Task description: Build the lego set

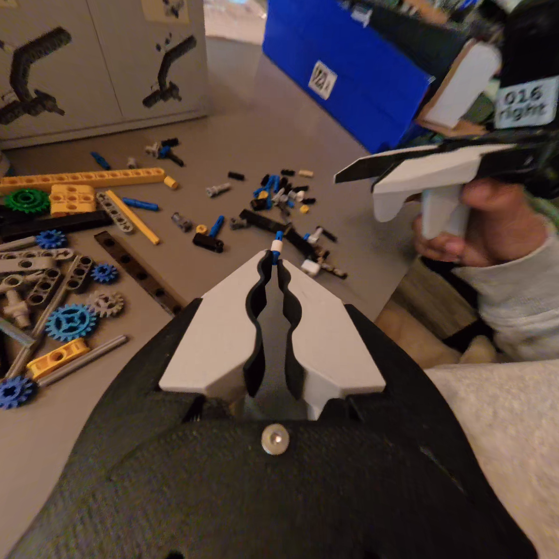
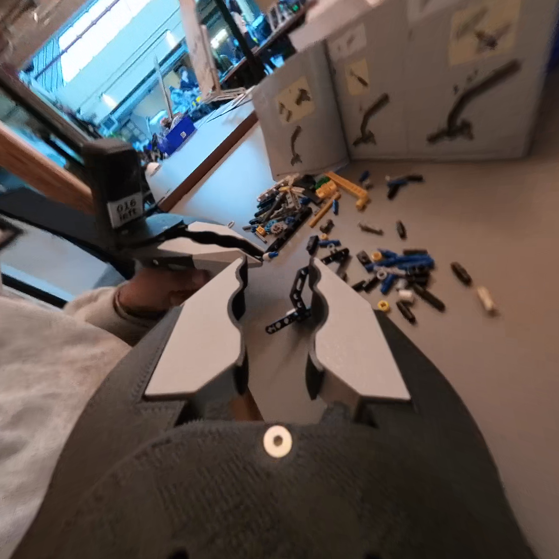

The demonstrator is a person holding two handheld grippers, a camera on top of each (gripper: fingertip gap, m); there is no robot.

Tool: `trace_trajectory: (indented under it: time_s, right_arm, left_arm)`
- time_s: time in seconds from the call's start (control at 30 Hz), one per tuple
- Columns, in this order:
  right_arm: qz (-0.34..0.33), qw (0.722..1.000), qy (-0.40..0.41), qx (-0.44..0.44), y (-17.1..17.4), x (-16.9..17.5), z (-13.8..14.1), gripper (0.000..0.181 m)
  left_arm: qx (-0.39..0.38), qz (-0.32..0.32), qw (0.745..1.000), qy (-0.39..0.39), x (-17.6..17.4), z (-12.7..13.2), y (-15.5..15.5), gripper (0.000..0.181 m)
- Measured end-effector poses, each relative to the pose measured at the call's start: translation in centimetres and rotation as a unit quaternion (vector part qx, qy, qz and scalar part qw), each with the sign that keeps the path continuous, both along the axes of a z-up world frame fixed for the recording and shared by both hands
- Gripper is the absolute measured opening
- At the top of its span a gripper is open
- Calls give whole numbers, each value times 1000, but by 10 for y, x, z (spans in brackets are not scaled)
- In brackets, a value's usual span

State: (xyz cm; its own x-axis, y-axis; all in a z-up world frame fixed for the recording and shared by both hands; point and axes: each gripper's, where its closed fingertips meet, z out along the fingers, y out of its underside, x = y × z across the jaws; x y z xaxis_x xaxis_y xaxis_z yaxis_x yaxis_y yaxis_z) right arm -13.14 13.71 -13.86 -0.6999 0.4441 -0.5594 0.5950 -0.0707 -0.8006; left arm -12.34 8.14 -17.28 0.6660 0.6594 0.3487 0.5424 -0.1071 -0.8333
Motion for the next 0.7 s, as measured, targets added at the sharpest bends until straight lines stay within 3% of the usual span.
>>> trace_trajectory:
  time_s: [0.1,0.2,0.33,0.5,0.7]
  right_arm:
    - [36,994,94,29,-16,14,16,31]
    - [50,988,134,52,-29,21,17,27]
    - [74,993,93,21,-36,27,14,26]
    - [92,991,29,-92,-34,30,31,18]
    - [108,987,-1,-118,-36,33,30,13]
  left_arm:
    - [75,-35,996,-22,9,18,7,1]
    - [152,-63,985,-49,17,34,12,1]
    - [215,-97,970,-49,27,51,16,1]
    - [220,-109,969,-37,33,54,19,1]
    - [204,-117,972,-24,36,55,23,1]
